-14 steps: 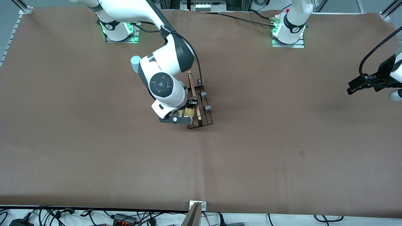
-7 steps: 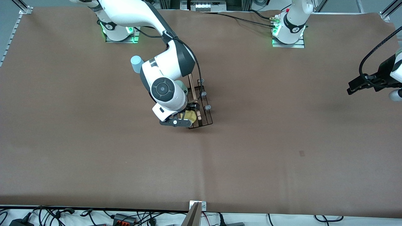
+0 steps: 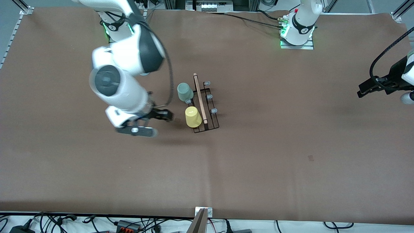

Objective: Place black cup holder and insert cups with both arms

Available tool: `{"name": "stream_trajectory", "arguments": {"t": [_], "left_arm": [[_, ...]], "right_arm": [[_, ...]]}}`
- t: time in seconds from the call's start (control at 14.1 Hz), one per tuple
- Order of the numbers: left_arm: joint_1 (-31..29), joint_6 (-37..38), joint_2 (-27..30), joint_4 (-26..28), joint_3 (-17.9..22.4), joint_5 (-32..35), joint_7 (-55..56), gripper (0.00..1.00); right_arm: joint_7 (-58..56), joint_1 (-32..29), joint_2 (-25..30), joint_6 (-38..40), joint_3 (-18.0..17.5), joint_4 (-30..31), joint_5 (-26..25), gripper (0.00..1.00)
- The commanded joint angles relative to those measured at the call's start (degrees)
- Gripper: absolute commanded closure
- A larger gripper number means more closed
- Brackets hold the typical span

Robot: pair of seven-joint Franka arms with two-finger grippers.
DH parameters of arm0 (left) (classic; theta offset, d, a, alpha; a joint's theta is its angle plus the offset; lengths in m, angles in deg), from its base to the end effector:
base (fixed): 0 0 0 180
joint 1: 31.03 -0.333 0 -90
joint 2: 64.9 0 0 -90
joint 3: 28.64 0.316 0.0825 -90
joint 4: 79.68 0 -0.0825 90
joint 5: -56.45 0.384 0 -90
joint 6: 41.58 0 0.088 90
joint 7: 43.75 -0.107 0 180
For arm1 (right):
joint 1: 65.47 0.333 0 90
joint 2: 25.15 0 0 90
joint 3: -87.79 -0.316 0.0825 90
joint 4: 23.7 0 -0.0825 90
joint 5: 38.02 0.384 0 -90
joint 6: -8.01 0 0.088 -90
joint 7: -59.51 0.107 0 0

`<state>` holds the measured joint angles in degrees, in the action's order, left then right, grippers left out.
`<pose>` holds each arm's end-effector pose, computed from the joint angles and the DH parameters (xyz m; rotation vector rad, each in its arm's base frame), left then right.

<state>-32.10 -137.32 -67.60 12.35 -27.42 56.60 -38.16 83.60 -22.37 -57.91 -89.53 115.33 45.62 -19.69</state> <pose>0.5762 0.0230 0.5899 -3.1310 -0.2152 -0.0278 0.6441 0.2975 0.4711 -3.0824 0.2011 0.0647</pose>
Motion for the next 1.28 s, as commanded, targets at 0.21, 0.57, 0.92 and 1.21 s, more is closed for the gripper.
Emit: {"name": "stream_trajectory", "arguments": {"t": [0.21,0.57,0.92,1.21], "left_arm": [[0.0,-0.3,0.4,0.3,-0.3,1.3,-0.9,0.00],[-0.2,-0.3,0.4,0.3,-0.2,1.3,-1.9,0.00],[0.4,0.4,-0.4,0.3,-0.3,1.2,-2.4,0.00],[0.9,1.2,-0.7,0.4,-1.5,1.2,-2.3,0.00]], "right_arm": [[-4.7,0.4,3.8,2.8,8.8,0.7,-0.3,0.00],[-7.2,-0.6,3.9,4.1,12.5,0.3,0.0,0.00],[-12.3,-16.0,8.5,3.6,0.5,-0.3,-2.4,0.00],[-20.6,-35.2,13.9,3.4,-15.4,2.8,-10.7,0.00]]}}
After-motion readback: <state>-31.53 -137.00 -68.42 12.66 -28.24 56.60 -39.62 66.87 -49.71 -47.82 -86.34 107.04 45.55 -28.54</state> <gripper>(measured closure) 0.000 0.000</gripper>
